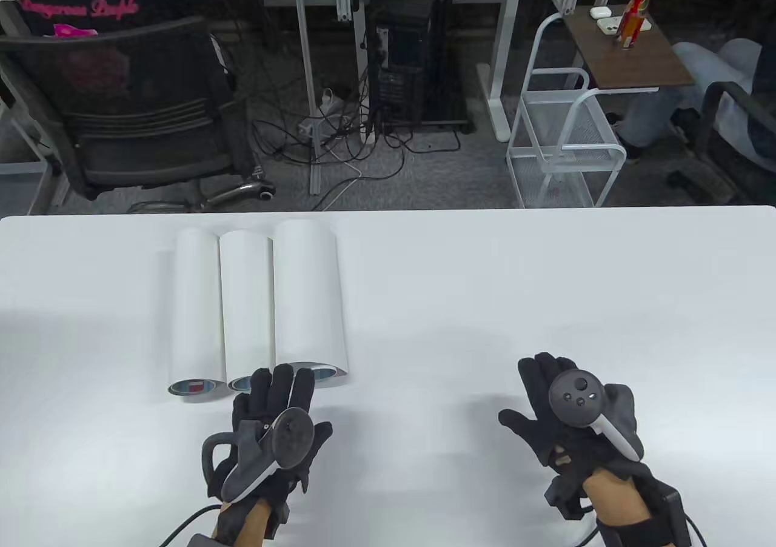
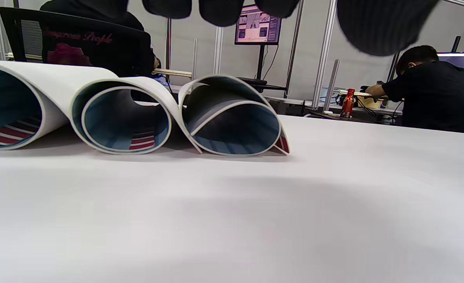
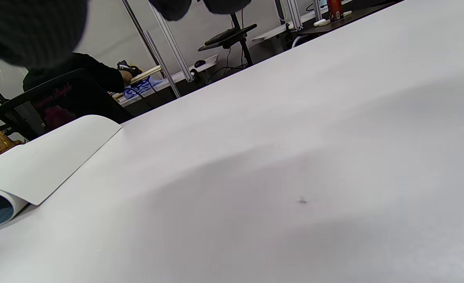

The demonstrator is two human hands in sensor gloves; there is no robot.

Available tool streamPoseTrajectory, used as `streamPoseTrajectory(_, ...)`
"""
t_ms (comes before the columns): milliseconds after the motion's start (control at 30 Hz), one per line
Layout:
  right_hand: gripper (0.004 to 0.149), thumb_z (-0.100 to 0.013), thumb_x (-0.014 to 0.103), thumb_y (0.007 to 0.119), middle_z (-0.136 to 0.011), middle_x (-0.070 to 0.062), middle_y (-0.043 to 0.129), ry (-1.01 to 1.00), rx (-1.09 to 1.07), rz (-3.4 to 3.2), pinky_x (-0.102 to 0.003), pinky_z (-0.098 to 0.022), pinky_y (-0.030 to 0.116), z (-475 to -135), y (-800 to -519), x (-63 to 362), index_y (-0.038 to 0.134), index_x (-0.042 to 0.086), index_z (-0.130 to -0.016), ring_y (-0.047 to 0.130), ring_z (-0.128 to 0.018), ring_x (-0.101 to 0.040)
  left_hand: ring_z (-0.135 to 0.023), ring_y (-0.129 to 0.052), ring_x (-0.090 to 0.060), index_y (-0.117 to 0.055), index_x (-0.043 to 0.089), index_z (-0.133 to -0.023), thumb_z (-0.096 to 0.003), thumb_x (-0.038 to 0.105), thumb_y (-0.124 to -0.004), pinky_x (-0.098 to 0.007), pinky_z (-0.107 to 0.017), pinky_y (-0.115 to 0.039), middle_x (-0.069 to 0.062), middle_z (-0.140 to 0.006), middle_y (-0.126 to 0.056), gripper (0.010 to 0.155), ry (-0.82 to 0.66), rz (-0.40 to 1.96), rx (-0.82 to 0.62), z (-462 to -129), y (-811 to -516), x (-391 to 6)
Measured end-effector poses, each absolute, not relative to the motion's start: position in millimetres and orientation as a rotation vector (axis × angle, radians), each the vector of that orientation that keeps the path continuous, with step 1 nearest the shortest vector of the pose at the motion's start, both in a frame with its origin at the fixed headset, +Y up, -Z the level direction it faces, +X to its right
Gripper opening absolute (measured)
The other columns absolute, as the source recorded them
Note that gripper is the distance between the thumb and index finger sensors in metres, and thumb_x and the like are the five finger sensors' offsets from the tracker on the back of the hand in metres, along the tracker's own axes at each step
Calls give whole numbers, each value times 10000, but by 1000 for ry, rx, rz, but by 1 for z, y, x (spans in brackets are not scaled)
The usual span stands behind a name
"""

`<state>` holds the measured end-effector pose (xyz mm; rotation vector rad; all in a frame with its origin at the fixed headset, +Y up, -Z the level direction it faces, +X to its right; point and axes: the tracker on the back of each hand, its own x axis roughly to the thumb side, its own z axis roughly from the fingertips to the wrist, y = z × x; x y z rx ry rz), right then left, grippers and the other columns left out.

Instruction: Unroll mouse pads and stack together

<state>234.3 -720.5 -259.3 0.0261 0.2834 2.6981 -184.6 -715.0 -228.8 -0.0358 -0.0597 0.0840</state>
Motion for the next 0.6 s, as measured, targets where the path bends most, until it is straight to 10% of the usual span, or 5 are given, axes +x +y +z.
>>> streamPoseTrajectory(600,842,-304,614,737,-1138,-13,213,285,28,2695,-626,-734,213,-259,-719,233,360,347,-1008,126,-1054,-338,-1132,-487,-396,-365,367,-1108,-384,681,-671,-606,-772,-559,0,-1220,-400,847,72,63,-53,-250,-706,-187)
